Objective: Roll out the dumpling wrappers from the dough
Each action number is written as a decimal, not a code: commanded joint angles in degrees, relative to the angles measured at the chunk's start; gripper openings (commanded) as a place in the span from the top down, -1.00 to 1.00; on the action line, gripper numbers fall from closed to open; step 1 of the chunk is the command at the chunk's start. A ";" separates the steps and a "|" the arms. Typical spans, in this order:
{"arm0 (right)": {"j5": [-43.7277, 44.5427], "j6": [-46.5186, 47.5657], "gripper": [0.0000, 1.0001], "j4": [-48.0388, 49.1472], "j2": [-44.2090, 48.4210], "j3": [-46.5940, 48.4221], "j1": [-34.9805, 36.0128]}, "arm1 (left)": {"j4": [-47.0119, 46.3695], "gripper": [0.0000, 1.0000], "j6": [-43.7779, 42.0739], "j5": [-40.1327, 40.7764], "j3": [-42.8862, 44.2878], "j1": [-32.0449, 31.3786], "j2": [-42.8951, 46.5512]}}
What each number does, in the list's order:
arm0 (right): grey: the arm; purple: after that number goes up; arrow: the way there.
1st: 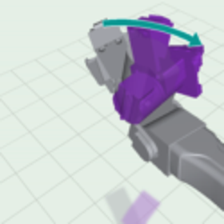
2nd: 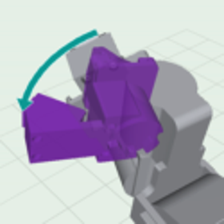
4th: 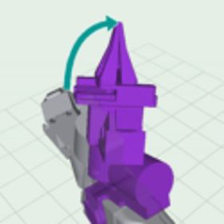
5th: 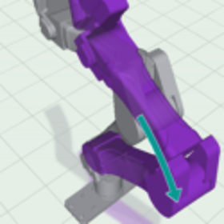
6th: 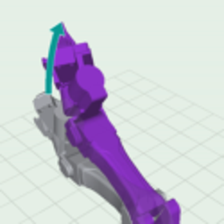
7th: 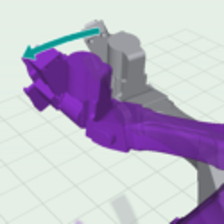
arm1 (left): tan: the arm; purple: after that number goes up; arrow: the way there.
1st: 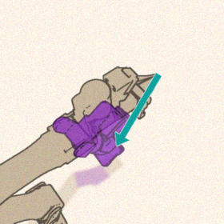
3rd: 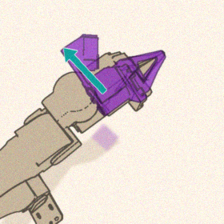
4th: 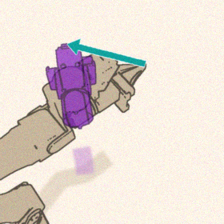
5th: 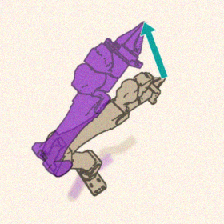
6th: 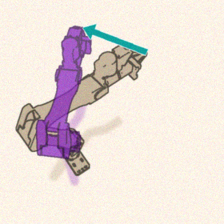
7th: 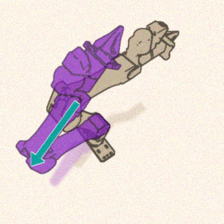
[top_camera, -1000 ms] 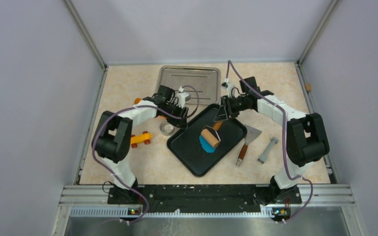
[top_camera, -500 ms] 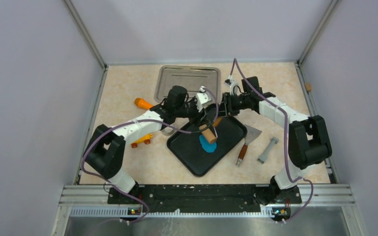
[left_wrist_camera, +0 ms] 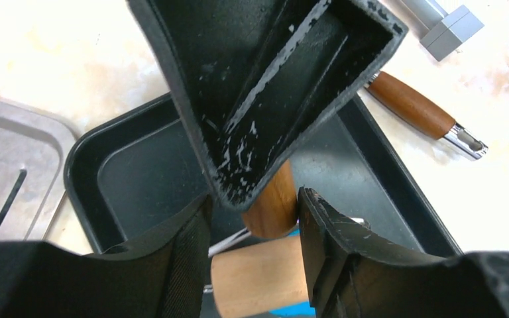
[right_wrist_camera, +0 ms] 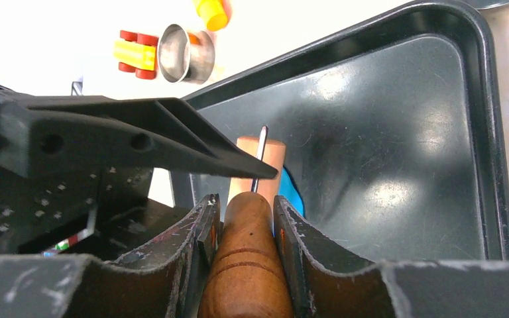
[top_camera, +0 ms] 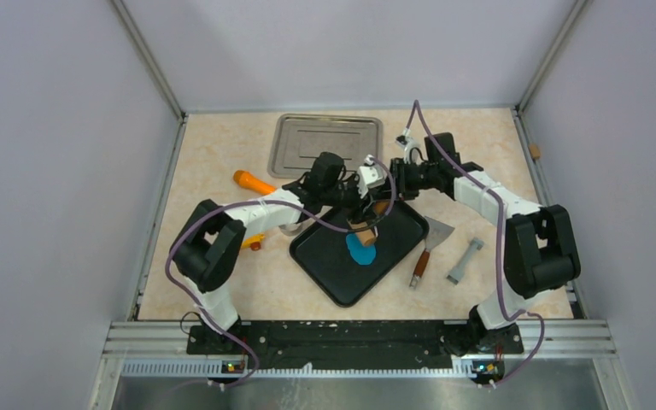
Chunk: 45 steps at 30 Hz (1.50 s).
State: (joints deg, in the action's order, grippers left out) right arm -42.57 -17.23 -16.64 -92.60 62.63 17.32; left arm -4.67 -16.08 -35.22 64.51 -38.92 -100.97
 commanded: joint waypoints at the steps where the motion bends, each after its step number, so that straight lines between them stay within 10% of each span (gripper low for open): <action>1: -2.71 -2.63 1.00 3.74 3.71 -0.05 -0.35 | -4.12 -0.06 2.51 -0.90 3.18 -0.47 -2.46; 9: -2.60 1.84 0.88 -2.59 3.28 2.34 -0.82 | -3.12 0.99 4.25 -0.92 4.63 -0.55 -4.60; 12: 0.56 8.51 0.25 -10.61 3.52 4.66 -1.04 | -2.06 1.00 4.15 -1.54 3.72 -0.55 -3.41; 19: -1.77 10.83 -0.21 -18.01 2.93 5.91 -2.07 | -0.45 1.00 4.07 -2.60 2.63 -0.57 -2.13; 41: -1.84 5.47 0.15 -13.04 -1.01 5.25 -2.37 | 3.04 1.00 -0.55 -4.18 2.65 -1.34 -2.01; 45: -2.96 5.40 0.74 -13.52 -0.22 4.41 -2.38 | 3.02 1.00 -0.58 -5.15 2.80 -1.56 -2.13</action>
State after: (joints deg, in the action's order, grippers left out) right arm -43.90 -11.62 -30.92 -94.28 66.78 15.53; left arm 0.54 -15.18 -38.17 66.63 -39.97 -105.51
